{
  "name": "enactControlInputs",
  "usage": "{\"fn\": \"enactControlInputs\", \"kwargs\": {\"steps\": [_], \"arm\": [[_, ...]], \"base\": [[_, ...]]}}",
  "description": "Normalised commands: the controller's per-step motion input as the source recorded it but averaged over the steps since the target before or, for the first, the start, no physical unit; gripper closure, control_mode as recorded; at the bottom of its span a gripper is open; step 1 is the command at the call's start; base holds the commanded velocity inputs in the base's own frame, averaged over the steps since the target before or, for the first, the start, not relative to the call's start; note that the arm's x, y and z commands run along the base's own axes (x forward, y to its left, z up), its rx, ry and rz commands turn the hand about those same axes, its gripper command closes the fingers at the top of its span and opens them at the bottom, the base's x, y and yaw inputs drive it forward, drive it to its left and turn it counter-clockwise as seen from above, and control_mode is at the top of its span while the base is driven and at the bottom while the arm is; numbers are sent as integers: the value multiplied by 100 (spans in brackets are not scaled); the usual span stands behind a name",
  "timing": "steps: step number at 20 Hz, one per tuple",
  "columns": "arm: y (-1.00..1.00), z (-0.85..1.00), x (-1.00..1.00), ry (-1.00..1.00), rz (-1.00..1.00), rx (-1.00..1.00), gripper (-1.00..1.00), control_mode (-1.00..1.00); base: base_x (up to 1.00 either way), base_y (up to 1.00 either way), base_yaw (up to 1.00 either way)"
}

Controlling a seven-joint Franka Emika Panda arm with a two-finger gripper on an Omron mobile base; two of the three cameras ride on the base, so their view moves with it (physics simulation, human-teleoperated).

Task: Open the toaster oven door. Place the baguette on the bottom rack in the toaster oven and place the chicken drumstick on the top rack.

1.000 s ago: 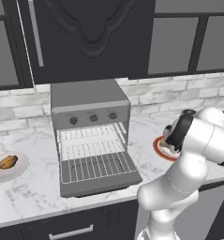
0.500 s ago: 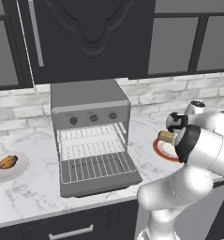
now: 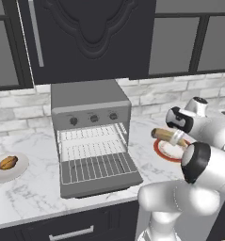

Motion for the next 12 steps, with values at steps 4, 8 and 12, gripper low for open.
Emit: {"fn": "enactControlInputs", "kwargs": {"steps": [4, 8, 12], "arm": [[57, 15, -14, -19, 17, 0, 100, -100], [62, 6, -12, -10, 18, -1, 100, -100], [59, 12, -8, 0, 13, 0, 100, -100]], "base": [[0, 0, 0], [0, 0, 0], [0, 0, 0]]}}
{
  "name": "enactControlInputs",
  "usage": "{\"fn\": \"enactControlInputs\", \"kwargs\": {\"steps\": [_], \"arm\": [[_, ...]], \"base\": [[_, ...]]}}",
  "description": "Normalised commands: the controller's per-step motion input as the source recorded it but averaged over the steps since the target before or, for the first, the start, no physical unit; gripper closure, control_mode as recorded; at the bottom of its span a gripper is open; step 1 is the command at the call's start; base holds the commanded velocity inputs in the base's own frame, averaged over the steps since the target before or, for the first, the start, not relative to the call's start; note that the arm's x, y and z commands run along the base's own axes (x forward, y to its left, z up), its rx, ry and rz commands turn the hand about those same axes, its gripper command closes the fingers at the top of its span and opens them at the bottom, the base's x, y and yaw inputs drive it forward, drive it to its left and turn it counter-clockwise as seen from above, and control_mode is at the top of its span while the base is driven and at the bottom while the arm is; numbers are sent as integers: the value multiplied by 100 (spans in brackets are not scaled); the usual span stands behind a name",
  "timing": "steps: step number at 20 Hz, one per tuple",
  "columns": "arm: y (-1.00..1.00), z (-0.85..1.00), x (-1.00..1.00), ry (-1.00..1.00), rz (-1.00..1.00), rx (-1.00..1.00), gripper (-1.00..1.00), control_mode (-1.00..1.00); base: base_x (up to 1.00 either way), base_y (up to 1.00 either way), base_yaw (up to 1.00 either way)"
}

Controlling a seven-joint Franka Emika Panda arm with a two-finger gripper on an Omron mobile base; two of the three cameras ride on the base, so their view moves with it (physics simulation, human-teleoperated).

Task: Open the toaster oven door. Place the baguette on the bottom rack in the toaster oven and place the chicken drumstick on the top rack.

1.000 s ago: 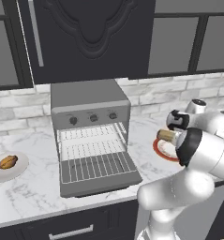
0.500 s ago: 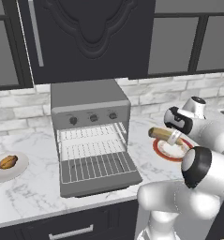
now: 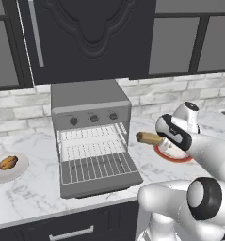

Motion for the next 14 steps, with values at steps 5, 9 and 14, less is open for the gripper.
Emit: {"fn": "enactControlInputs", "kwargs": {"steps": [5, 9, 14], "arm": [[59, 17, 0, 0, 15, 0, 100, -100], [57, 13, -6, 0, 15, 0, 100, -100], [63, 8, -6, 0, 9, -1, 100, -100]], "base": [[0, 0, 0], [0, 0, 0], [0, 0, 0]]}}
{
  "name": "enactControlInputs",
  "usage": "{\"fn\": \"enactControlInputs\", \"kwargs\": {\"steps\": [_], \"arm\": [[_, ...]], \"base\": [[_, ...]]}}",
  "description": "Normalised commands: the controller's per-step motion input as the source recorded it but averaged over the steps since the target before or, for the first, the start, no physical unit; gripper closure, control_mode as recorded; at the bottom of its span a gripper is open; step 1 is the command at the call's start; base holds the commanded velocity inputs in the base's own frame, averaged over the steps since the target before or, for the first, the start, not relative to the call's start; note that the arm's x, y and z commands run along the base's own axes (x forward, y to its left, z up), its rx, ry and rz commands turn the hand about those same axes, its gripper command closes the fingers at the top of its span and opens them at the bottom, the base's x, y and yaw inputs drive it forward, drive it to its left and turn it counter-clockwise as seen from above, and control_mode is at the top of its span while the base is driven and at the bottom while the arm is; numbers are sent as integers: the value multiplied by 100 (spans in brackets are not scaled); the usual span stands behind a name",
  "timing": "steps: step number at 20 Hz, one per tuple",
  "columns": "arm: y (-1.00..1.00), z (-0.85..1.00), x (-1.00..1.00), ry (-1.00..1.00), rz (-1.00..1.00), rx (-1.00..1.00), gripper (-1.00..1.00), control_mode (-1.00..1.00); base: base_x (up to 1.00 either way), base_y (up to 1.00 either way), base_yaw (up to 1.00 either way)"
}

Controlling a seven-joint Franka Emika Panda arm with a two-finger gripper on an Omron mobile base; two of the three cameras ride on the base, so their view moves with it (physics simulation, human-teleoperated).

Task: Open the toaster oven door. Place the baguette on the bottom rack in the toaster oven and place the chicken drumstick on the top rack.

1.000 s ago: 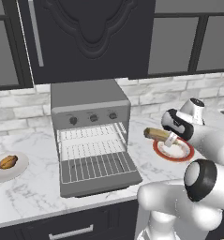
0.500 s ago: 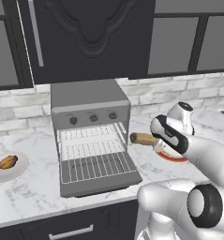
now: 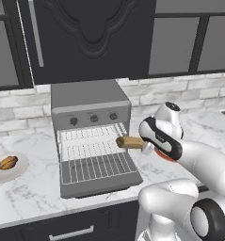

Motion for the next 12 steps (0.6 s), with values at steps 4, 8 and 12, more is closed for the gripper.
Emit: {"fn": "enactControlInputs", "kwargs": {"steps": [4, 8, 12], "arm": [[65, 8, -1, 0, 7, -3, 100, -100], [69, 1, 0, 1, 3, -10, 100, -100], [63, 0, 0, 3, 0, -5, 100, -100]], "base": [[0, 0, 0], [0, 0, 0], [0, 0, 0]]}}
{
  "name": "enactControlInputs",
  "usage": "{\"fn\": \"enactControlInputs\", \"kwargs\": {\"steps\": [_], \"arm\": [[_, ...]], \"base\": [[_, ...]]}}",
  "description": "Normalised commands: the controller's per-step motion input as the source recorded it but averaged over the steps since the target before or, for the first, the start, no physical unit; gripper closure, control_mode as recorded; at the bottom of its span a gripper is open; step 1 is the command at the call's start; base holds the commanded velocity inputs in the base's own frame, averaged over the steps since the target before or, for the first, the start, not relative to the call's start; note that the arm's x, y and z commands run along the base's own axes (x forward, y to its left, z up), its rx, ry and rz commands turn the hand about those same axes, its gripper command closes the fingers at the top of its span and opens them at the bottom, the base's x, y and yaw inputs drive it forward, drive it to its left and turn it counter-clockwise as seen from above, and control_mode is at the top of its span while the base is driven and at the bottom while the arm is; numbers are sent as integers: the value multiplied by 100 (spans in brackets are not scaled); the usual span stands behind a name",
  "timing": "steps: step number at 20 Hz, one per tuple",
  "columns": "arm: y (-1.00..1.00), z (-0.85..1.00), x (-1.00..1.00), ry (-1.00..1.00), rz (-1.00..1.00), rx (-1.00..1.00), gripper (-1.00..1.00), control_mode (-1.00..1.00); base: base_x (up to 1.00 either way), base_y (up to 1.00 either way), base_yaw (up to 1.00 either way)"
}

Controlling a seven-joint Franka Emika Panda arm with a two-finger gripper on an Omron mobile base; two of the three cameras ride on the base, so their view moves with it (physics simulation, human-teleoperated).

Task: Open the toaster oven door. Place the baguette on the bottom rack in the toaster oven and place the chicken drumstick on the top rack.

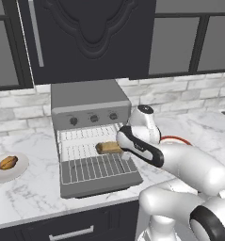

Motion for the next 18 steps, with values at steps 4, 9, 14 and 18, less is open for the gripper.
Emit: {"fn": "enactControlInputs", "kwargs": {"steps": [4, 9, 14, 18], "arm": [[54, 0, 0, 0, 0, 0, 100, -100], [38, -1, 0, 0, 0, 0, 100, -100], [22, -7, -3, 4, 2, -2, 100, -100], [16, -19, -6, 6, 3, -5, 100, -100]], "base": [[0, 0, 0], [0, 0, 0], [0, 0, 0], [0, 0, 0]]}}
